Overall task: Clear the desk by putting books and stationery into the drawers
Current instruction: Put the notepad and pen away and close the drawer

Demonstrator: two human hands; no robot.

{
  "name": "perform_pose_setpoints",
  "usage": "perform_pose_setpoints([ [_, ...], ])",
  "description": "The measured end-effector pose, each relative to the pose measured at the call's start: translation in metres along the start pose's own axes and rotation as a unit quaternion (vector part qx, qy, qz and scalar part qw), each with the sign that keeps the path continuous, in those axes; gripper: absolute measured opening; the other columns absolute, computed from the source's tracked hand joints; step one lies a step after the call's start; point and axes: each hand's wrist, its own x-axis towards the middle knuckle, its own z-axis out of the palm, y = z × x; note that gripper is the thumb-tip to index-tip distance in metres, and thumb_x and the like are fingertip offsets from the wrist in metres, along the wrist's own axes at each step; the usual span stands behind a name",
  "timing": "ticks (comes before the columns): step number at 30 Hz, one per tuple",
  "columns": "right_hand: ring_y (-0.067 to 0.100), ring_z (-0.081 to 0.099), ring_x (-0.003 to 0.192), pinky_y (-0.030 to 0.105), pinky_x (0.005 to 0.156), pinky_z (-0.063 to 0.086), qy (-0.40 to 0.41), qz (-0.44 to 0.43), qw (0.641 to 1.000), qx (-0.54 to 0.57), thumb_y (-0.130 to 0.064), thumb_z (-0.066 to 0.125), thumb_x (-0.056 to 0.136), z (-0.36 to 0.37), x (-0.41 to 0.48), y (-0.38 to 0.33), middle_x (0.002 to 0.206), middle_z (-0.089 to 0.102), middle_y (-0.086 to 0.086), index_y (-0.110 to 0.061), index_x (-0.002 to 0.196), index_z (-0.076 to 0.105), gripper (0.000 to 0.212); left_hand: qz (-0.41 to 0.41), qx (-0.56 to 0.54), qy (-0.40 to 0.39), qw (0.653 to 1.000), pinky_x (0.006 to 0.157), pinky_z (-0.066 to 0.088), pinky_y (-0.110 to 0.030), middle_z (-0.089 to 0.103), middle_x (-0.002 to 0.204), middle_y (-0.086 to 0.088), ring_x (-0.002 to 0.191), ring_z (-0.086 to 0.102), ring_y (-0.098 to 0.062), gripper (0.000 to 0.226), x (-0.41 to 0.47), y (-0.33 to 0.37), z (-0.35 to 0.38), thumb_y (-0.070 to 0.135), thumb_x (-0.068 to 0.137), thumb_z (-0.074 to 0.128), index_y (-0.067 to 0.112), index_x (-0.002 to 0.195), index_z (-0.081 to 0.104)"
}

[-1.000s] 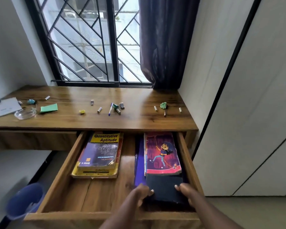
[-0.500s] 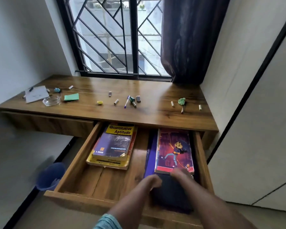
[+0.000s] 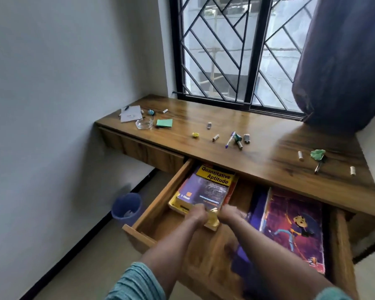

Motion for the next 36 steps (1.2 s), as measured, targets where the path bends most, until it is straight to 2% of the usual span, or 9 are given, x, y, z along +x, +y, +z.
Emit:
perform_pose_setpoints([
  [4,0.030,0.049,0.125,0.039,0.102,0.043,0.020,-0.018,0.999,0.020,-0.020,0.041,0.097,-0.009,0.003,-0.066,0.134,0.051,0.009,-0.006,0.130,0.051,0.038,-0.004,0.001,0.014,1.000,0.101,0.042,-0.033,0.056,0.131,-0.009,0.120,0.054,-0.025,0.036,0.020,-0.031,-0.048,0.025,0.094,0.052,0.012,0.127,0.056],
  [8,0.029,0.058,0.108,0.042,0.093,0.050,0.027,-0.021,0.997,0.070,-0.027,0.051,0.088,-0.001,0.035,-0.147,0.115,0.060,0.008,-0.012,0.110,0.062,0.029,-0.002,-0.034,0.051,0.998,0.103,0.046,-0.033,0.057,0.130,-0.011,0.120,0.055,-0.025,0.034,0.043,-0.077,-0.116,0.019,0.092,0.053,0.013,0.125,0.060],
  [11,0.027,0.062,0.101,0.043,0.091,0.051,0.034,-0.050,0.992,0.107,-0.021,0.055,0.087,-0.007,0.038,-0.212,0.108,0.064,0.009,-0.012,0.104,0.065,0.021,0.005,-0.051,0.082,0.995,0.100,0.045,-0.032,0.058,0.129,-0.009,0.118,0.055,-0.023,0.033,0.060,-0.115,-0.171,0.012,0.094,0.047,0.014,0.124,0.059],
  [18,0.030,0.057,0.114,0.037,0.093,0.049,0.036,-0.064,0.986,0.147,-0.018,0.049,0.087,-0.010,0.046,-0.369,0.121,0.059,0.009,-0.011,0.114,0.063,0.031,-0.017,-0.031,0.159,0.987,0.104,0.041,-0.029,0.058,0.133,-0.010,0.123,0.053,-0.025,0.036,0.093,-0.210,-0.292,0.009,0.094,0.045,0.014,0.126,0.060],
  [22,0.029,0.057,0.112,0.039,0.094,0.049,0.026,-0.059,0.988,0.142,-0.017,0.047,0.089,0.001,0.053,-0.424,0.121,0.059,0.009,-0.009,0.118,0.060,0.033,-0.043,-0.037,0.175,0.983,0.101,0.042,-0.029,0.061,0.128,-0.012,0.121,0.055,-0.026,0.030,0.114,-0.257,-0.336,0.007,0.093,0.047,0.008,0.117,0.065],
  [27,0.029,0.055,0.114,0.038,0.095,0.048,0.034,-0.057,0.988,0.141,-0.015,0.046,0.090,-0.001,0.086,-0.478,0.122,0.057,0.010,-0.008,0.121,0.058,0.033,-0.054,-0.052,0.187,0.979,0.102,0.044,-0.030,0.058,0.132,-0.009,0.121,0.055,-0.024,0.034,0.150,-0.292,-0.379,0.009,0.095,0.045,0.014,0.124,0.060],
  [36,0.031,0.052,0.119,0.038,0.096,0.046,0.046,-0.051,0.982,0.176,-0.007,0.043,0.089,-0.012,0.182,-0.586,0.125,0.058,0.012,-0.007,0.119,0.060,0.034,-0.078,-0.013,0.178,0.981,0.099,0.042,-0.025,0.060,0.130,-0.011,0.122,0.055,-0.025,0.032,0.246,-0.329,-0.459,0.008,0.094,0.046,0.009,0.120,0.065],
])
